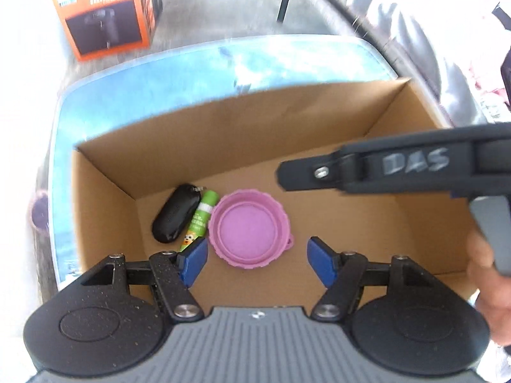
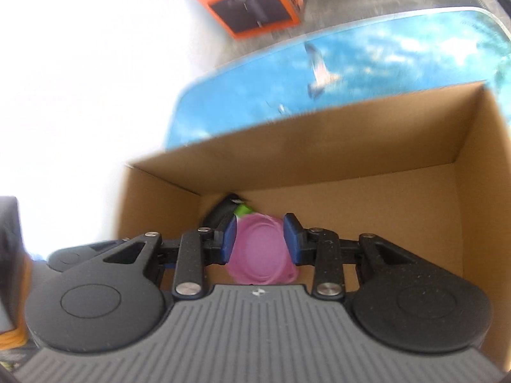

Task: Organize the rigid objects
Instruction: 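Lower the pink bowl into the box and open the right gripper, then move the right gripper to the black tape roll and close on it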

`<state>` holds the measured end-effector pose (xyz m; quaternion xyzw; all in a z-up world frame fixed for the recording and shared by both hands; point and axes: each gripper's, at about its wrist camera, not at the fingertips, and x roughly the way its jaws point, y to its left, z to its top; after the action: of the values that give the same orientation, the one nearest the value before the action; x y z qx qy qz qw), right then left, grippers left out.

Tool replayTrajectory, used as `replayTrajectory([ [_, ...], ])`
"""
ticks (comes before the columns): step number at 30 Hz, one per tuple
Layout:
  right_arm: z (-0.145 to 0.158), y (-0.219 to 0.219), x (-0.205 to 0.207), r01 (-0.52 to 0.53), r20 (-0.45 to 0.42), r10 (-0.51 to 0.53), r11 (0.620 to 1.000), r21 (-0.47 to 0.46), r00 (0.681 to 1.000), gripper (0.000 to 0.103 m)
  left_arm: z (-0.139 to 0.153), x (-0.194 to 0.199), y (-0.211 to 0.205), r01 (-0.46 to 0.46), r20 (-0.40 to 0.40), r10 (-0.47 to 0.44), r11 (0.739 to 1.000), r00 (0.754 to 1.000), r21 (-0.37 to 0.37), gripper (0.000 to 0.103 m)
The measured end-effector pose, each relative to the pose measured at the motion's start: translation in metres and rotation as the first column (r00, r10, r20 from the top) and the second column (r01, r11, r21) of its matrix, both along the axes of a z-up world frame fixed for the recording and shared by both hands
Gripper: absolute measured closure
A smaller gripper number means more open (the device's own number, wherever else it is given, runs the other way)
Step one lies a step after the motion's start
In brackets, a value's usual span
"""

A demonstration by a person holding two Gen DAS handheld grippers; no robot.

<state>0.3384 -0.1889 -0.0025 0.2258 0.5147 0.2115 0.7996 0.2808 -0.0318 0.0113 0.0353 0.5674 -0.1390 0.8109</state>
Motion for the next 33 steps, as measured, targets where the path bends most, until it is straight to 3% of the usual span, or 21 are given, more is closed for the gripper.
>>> replayTrajectory([
  [7,0.074,-0.047,-0.104,0.026,0.213,-0.051,0.992,0.120,0.976,0.071,0.074,-0.054,0.010,0.040,0.192,-0.026,0.996,0.981,-0.073,0.031],
  [11,0.092,-0.074,-0.176,0.045,0.314,-0.091,0.987,0.151,0.945,0.065,0.088,-0.099,0.014,0.065,0.263,-0.043,0.995,0.964,-0.076,0.029],
  [15,0.071,-0.085,-0.238,0.090,0.342,-0.126,0.989,0.120,0.931,0.063,0.078,-0.151,0.015,0.099,0.286,-0.073,0.992,0.956,-0.077,0.027],
  [20,0.009,-0.071,-0.279,0.147,0.266,-0.147,0.989,0.020,0.953,0.063,0.042,-0.204,0.000,0.159,0.270,-0.140,0.986,0.953,-0.050,0.027],
  [27,-0.053,-0.032,-0.290,0.117,0.198,-0.086,0.982,-0.147,0.976,0.064,-0.017,-0.223,-0.035,0.252,0.212,-0.242,0.967,0.947,-0.022,0.027],
  [33,-0.067,-0.017,-0.282,0.067,0.182,-0.032,0.979,-0.191,0.983,0.067,-0.050,-0.234,-0.059,0.306,0.221,-0.313,0.950,0.924,0.067,0.028],
])
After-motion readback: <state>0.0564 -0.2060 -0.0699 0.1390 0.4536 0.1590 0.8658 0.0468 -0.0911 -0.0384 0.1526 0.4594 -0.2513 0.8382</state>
